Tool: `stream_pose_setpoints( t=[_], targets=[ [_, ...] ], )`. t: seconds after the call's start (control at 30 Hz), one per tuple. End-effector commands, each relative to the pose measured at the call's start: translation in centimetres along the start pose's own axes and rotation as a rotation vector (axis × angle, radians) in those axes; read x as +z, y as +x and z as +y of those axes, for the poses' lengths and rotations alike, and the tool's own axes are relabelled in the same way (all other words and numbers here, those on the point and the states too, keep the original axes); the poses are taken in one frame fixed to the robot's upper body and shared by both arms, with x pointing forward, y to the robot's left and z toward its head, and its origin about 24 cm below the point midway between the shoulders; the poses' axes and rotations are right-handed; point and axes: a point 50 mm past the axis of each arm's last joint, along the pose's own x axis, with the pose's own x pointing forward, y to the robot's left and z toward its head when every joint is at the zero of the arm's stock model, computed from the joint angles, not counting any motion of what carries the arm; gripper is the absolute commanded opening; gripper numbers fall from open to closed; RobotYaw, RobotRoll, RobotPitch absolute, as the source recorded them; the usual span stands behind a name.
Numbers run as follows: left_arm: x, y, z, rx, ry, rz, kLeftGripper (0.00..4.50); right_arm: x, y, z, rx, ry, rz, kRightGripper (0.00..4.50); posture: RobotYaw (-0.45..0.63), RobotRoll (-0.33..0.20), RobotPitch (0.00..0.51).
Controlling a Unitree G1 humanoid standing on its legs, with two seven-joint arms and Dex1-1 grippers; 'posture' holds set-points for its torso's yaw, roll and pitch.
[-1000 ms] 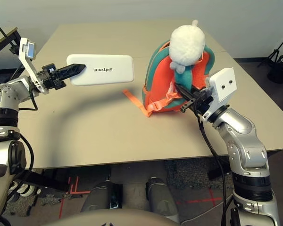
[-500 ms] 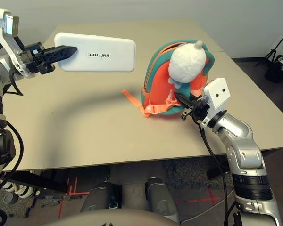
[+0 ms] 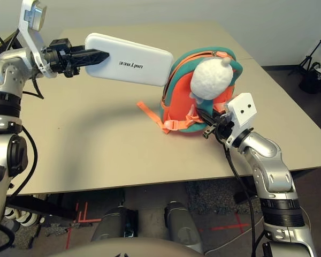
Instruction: Put the pencil case into the backpack and zip it.
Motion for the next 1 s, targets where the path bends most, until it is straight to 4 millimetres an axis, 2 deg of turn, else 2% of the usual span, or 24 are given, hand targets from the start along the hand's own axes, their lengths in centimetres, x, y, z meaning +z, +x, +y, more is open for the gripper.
stream_pose_setpoints(
  t=[0.03,0.6,1.0],
  targets=[
    [0.8,1.3,-0.1,-0.055,0.059,0.027,1.24,-0.7,0.3,0.5,0.037,-0.003,0.038,0.09,-0.22,0.000,0.003],
    [2.1,6.0,-0.5,-0.167,0.098,-0.032,1.24,-0.6,0.2,0.3,0.035,-0.021,0.039,0.09,-0.25,0.000,0.000],
    [-1.3,10.9,-1.0,-0.136,0.099,0.023,1.24,-0.2,1.0,0.5,0.063,-0.032,0.033,0.09,-0.25,0.000,0.000]
  ],
)
